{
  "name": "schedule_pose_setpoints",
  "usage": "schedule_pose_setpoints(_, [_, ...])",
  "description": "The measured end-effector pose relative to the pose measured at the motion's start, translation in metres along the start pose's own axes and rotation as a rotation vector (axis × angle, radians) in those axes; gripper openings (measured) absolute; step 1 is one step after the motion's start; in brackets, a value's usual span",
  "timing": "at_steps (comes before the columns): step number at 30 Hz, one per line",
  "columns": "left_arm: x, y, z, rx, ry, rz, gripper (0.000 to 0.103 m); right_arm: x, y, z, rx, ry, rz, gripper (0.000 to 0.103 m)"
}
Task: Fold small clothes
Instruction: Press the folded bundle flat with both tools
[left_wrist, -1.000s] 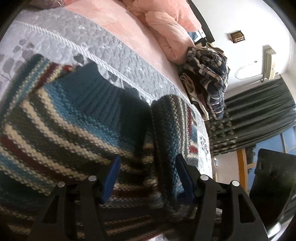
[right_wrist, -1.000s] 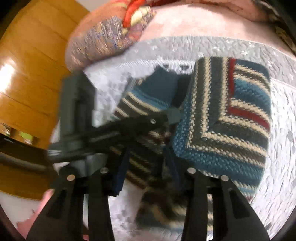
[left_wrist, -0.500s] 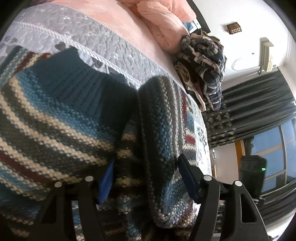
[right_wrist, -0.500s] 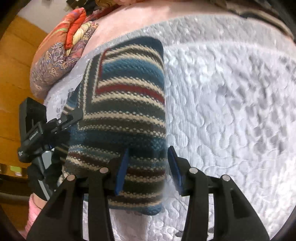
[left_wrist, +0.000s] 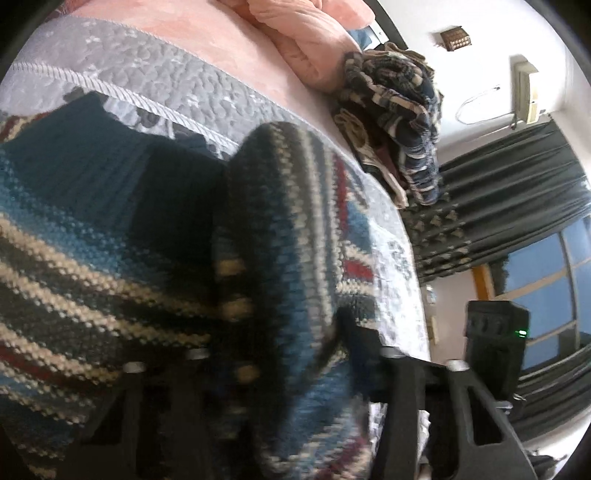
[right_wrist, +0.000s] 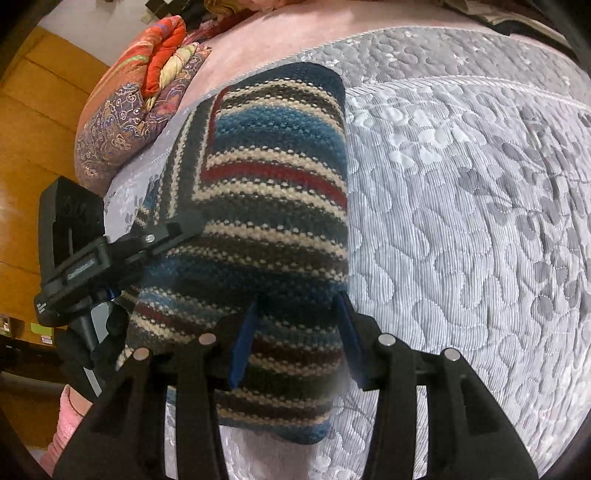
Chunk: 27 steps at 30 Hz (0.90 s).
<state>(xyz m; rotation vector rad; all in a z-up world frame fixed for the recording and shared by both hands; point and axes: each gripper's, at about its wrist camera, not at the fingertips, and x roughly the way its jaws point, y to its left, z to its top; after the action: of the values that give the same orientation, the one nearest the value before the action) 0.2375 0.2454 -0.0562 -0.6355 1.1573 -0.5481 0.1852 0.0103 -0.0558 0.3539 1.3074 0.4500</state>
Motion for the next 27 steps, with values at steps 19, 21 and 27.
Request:
schedule_pose_setpoints(19, [-0.065, -0.008, 0.009, 0.046, -0.145, -0.046, 0.026, -0.019, 0.007, 0.006, 0.007, -0.044, 0.094, 0.044])
schedule_pose_setpoints(21, [-0.075, -0.003, 0.011, 0.039, -0.154, -0.05, 0.026, -0.013, 0.014, 0.005, 0.001, -0.029, 0.109, 0.044])
schedule_pose_setpoints(27, [-0.102, 0.011, 0.015, 0.046, -0.177, -0.05, 0.025, -0.01, 0.036, -0.001, -0.032, -0.015, 0.141, 0.053])
